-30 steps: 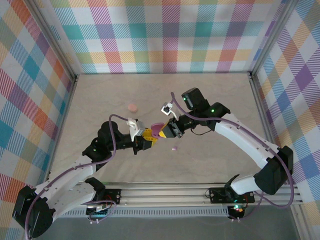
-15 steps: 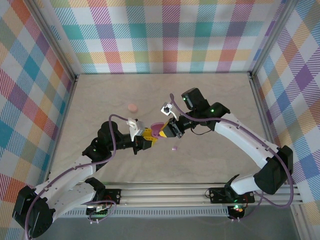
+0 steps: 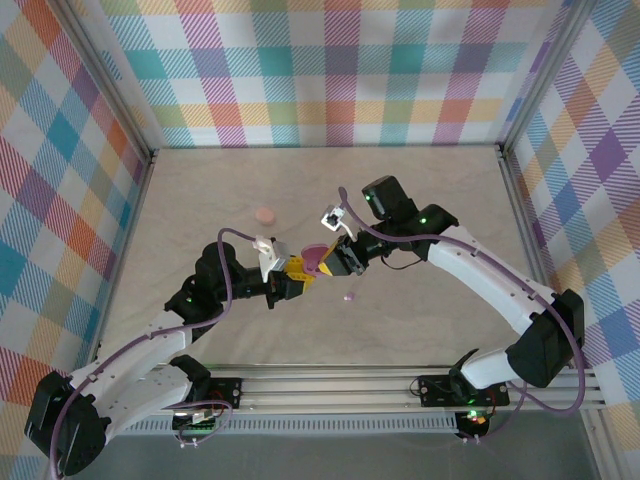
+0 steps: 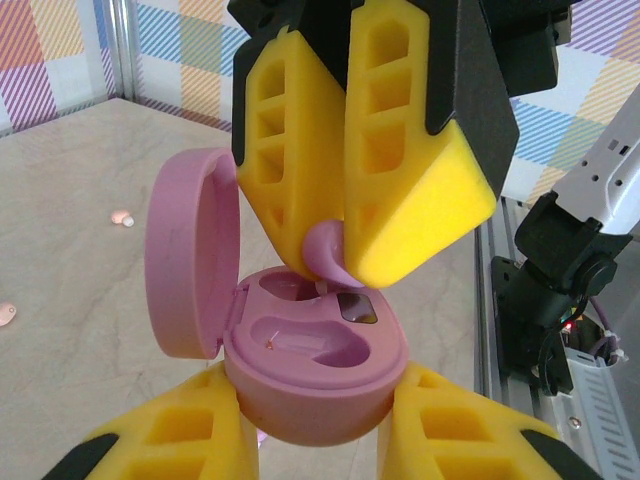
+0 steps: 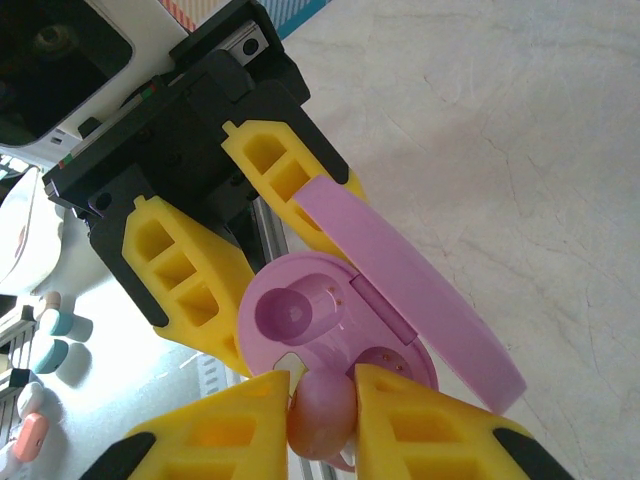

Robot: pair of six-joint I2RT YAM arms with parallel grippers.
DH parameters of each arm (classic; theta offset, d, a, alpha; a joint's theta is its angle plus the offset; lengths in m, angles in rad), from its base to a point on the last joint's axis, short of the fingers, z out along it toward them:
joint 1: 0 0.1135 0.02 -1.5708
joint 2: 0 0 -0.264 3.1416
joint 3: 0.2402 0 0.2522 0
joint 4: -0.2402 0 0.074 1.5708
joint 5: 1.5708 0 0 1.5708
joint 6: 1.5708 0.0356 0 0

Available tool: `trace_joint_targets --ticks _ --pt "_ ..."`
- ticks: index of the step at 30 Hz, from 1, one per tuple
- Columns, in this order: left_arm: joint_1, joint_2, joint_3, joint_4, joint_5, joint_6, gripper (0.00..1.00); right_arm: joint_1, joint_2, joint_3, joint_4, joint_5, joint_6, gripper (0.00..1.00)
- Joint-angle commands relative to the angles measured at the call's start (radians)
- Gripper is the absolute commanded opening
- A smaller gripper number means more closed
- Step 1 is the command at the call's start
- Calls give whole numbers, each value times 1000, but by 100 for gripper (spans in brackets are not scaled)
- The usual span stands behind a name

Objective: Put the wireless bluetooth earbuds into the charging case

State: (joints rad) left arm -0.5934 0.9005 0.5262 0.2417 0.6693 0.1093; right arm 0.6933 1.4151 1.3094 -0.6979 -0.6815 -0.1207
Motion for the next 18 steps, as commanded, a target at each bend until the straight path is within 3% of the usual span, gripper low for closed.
trace_joint_targets --ticks 1,18 --pt "4 -4 18 101 27 -7 2 -3 16 14 -23 -25 -23 23" --pt "1 3 -1 168 28 -38 2 -3 27 57 -41 33 -3 35"
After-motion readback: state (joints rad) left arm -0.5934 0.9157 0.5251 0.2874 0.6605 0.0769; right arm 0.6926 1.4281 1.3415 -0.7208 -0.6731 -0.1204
